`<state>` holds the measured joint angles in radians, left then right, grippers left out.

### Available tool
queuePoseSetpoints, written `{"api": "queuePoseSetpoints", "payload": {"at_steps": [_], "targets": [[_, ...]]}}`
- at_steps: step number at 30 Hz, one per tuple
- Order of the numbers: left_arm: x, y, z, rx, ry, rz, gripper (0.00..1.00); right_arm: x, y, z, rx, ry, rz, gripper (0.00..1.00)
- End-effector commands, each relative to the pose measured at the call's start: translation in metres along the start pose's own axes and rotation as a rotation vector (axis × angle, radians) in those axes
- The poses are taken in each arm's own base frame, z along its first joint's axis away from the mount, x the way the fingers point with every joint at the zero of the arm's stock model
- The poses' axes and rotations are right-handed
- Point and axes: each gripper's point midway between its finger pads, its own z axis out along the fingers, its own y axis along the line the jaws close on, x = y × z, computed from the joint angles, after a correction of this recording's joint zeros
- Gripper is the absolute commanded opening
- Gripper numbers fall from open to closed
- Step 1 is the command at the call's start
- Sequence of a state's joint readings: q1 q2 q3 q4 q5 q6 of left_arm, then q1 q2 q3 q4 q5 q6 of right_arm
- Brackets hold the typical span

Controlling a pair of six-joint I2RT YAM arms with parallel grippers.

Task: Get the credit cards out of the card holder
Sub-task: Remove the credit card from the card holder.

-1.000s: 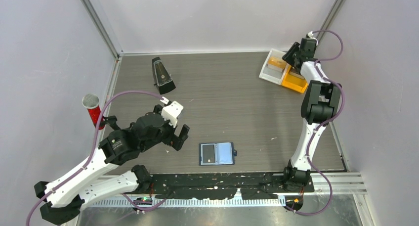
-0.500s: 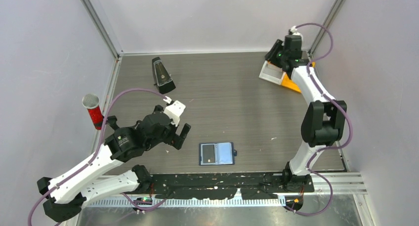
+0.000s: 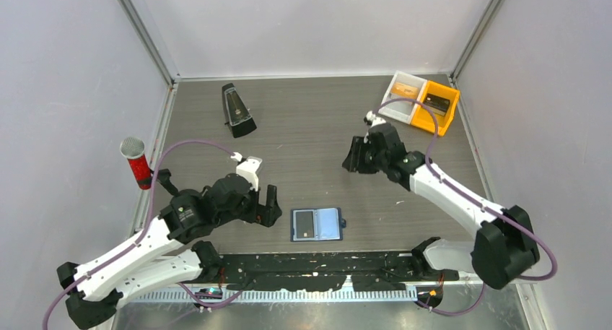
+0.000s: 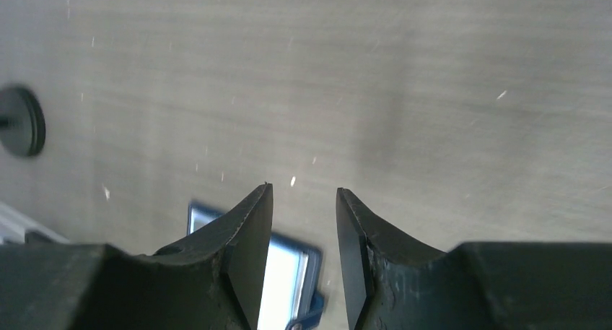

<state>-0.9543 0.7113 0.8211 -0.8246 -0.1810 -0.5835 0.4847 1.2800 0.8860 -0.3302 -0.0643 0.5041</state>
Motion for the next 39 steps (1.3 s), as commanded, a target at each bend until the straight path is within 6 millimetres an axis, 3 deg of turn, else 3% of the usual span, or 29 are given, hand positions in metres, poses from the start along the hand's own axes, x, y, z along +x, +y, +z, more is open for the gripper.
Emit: {"api": "queuePoseSetpoints", "payload": {"at_steps": [1,5,11,17,27,35,39], "targets": [[0.000,-0.017,0.017,0.069,-0.036,-0.180,0.92,0.032,0.033,-0.021,-0.178,0.011,-0.018,0.45],[0.012,-0.024,0.035,0.065,0.041,-0.220,0.90,0.072,0.044,-0.029,-0.287,0.065,0.001,0.46],[0.016,-0.039,0.063,0.080,0.122,-0.225,0.87,0.104,0.066,-0.041,-0.436,0.103,-0.028,0.46],[0.030,-0.032,0.088,0.050,0.215,-0.266,0.74,0.120,0.079,-0.035,-0.513,0.114,-0.013,0.40],[0.051,-0.010,0.123,0.058,0.212,-0.379,0.52,0.151,0.092,-0.019,-0.537,0.162,0.018,0.34],[0.055,-0.019,0.142,0.140,0.193,-0.392,0.46,0.173,0.105,-0.009,-0.530,0.216,0.018,0.34],[0.062,-0.022,0.152,0.168,0.201,-0.402,0.42,0.178,0.100,-0.005,-0.508,0.198,0.010,0.35]]}}
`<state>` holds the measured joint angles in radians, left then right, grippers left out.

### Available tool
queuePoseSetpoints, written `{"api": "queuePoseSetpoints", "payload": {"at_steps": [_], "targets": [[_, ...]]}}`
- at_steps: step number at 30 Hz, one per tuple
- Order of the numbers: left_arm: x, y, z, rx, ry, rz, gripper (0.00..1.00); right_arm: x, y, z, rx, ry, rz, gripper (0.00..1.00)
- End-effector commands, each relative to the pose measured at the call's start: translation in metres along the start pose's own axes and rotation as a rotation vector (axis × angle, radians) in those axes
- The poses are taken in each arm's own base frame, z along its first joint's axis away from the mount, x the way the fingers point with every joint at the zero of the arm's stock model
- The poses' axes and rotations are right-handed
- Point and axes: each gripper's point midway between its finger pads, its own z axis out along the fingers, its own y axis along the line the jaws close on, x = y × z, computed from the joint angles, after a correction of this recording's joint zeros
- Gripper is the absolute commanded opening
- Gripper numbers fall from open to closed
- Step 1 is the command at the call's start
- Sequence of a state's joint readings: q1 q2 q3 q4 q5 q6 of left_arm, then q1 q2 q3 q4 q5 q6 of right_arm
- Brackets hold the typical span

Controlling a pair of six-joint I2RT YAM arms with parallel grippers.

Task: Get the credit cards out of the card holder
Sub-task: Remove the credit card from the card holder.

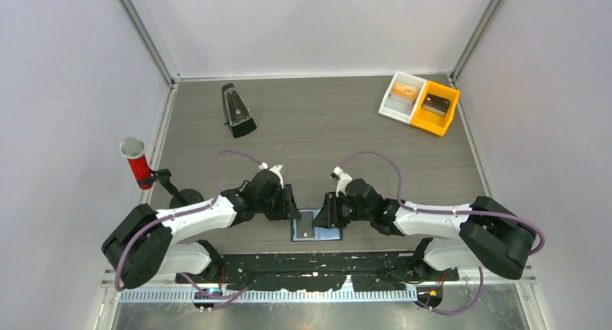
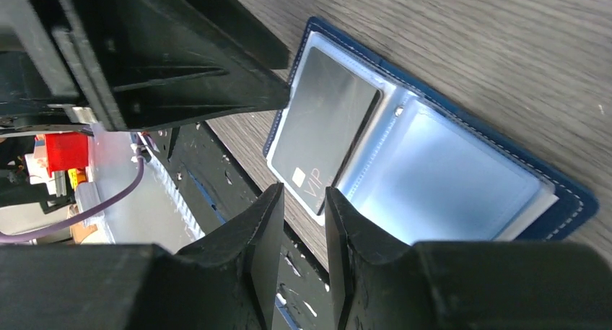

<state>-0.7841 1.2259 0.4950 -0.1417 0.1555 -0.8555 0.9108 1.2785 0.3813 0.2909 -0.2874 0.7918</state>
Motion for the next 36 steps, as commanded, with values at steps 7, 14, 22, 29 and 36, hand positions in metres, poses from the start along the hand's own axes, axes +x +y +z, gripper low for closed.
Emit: {"api": "queuePoseSetpoints", "payload": {"at_steps": [7,14,22,29,36], "targets": [[0.008,-0.015,0.024,0.154,0.005,-0.045,0.29,-0.008,-0.001,0.012,-0.003,-0.069,0.008,0.36],[0.016,-0.016,0.025,0.178,0.013,-0.052,0.17,-0.005,-0.019,0.010,0.069,-0.087,0.031,0.35],[0.023,-0.023,0.014,0.158,0.032,-0.023,0.16,-0.007,-0.005,-0.011,0.022,-0.120,0.048,0.36],[0.022,-0.035,-0.005,0.108,0.050,0.040,0.41,-0.011,0.001,-0.032,0.038,-0.138,0.013,0.38],[0.015,-0.053,-0.016,0.149,0.025,0.074,0.43,-0.010,-0.005,-0.038,0.053,-0.161,0.025,0.38]]}}
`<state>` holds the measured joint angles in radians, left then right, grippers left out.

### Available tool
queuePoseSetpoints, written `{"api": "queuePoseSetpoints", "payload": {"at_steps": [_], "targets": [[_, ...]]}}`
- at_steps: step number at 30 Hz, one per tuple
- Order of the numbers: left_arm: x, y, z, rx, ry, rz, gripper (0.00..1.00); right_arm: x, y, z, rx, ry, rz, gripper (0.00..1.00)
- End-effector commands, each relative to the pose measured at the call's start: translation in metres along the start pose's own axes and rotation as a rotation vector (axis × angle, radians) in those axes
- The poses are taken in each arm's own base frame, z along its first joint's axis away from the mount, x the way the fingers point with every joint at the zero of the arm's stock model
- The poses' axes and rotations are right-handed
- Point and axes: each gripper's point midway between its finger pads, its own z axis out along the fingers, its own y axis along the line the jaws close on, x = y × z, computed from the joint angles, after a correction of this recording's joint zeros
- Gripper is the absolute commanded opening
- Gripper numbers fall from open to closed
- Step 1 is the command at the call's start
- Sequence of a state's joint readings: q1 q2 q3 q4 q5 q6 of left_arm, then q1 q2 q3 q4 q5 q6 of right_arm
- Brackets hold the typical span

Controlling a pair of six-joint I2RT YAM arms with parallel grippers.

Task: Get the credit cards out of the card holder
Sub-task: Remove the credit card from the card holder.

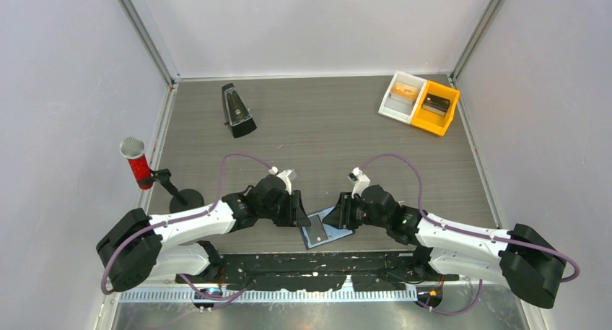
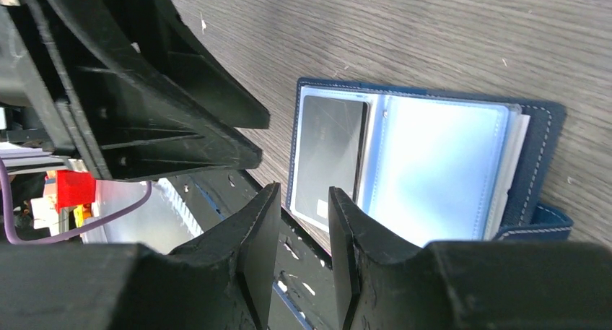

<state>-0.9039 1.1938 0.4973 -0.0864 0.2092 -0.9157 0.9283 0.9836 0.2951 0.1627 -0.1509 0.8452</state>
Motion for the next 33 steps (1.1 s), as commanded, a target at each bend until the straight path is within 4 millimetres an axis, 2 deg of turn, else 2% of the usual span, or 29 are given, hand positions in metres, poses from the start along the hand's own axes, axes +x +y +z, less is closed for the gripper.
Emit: {"api": "queuePoseSetpoints", "payload": {"at_steps": [1,4,10,13,20,33], "targets": [[-0.010,-0.008,-0.008,-0.006,-0.033,0.039,0.43,-0.002,-0.007,-0.003,0.043,-0.015,-0.007,0.38],[-0.011,0.004,-0.005,-0.080,-0.025,0.038,0.45,0.001,-0.010,-0.004,0.052,-0.005,-0.021,0.37],[-0.002,-0.006,0.003,-0.038,0.025,0.021,0.45,-0.001,-0.004,-0.005,0.010,-0.030,-0.007,0.37],[0.002,-0.002,0.004,-0.048,0.013,0.011,0.45,-0.001,-0.008,-0.004,0.022,-0.030,-0.025,0.36],[0.010,0.004,0.008,-0.012,-0.019,-0.061,0.35,0.009,-0.011,0.004,0.017,0.027,-0.088,0.36],[0.002,-0.007,0.019,0.042,-0.049,-0.069,0.33,0.014,-0.009,0.023,-0.009,0.082,-0.106,0.34]]}}
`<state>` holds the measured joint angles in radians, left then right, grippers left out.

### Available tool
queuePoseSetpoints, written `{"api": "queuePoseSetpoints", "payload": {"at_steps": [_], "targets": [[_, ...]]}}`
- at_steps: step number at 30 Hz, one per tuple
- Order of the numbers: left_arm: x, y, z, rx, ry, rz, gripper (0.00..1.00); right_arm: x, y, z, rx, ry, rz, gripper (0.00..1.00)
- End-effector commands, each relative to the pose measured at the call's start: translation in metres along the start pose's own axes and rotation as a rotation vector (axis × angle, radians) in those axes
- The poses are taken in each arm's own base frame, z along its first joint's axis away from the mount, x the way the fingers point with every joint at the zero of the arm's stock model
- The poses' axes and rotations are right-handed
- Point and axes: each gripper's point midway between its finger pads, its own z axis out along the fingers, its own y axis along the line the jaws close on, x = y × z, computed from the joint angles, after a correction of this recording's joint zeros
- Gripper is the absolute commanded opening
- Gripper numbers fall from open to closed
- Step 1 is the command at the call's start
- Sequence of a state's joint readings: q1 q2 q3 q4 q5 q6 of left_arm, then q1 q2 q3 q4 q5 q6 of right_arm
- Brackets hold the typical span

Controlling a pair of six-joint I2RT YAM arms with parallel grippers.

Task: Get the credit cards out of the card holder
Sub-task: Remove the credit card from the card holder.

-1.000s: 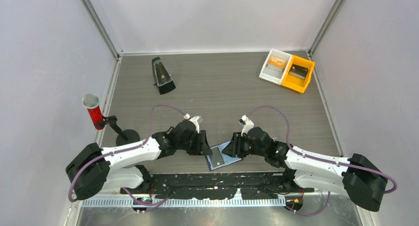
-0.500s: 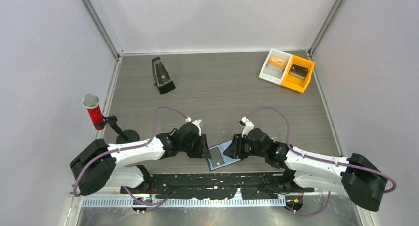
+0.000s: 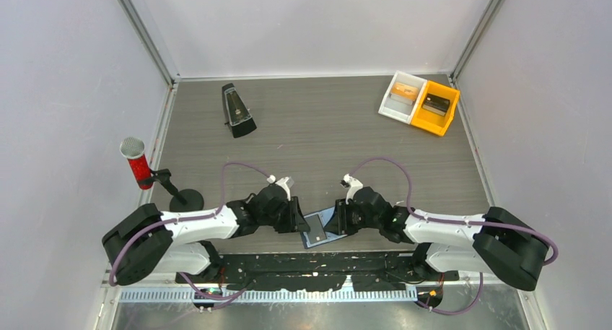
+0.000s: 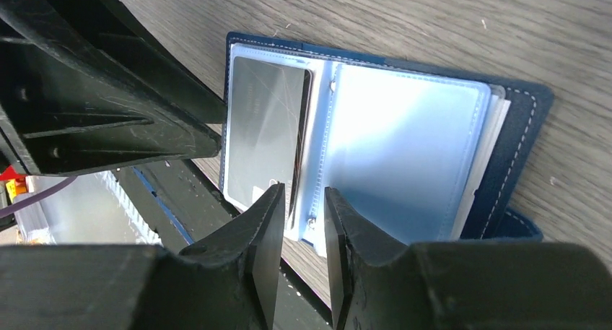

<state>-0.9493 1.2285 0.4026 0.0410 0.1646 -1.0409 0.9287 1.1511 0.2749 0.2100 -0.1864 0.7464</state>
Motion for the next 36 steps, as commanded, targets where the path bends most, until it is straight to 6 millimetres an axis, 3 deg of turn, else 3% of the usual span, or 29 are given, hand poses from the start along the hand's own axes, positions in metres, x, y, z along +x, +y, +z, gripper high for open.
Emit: {"api": "queuePoseSetpoints", "payload": {"at_steps": [1,9,17,19,25,30,33,36], "targets": [[-0.014,-0.019,0.007,0.042,-0.037,0.025,0.31,-0.019,0.024,0.005,-0.080,-0.042,-0.034,0.33],[-0.006,0.002,0.014,-0.001,-0.031,0.027,0.21,-0.012,0.013,0.009,-0.067,-0.058,0.003,0.33],[-0.003,0.003,0.025,-0.003,0.002,0.034,0.12,-0.009,0.020,0.010,-0.118,-0.058,0.036,0.30],[-0.001,0.006,0.027,-0.008,0.007,0.033,0.11,-0.008,0.019,0.007,-0.125,-0.066,0.041,0.27],[0.000,0.013,0.029,-0.037,0.009,0.036,0.00,-0.013,0.019,-0.004,-0.124,-0.106,0.022,0.06],[0.007,0.027,0.030,-0.079,0.027,0.029,0.00,-0.013,0.027,-0.013,-0.152,-0.099,-0.015,0.06],[0.008,0.029,0.029,-0.074,0.019,0.015,0.00,-0.011,0.032,-0.016,-0.179,-0.090,-0.023,0.16],[0.008,0.025,0.025,-0.060,0.019,0.015,0.00,-0.013,0.036,-0.016,-0.196,-0.088,-0.032,0.07]]}}
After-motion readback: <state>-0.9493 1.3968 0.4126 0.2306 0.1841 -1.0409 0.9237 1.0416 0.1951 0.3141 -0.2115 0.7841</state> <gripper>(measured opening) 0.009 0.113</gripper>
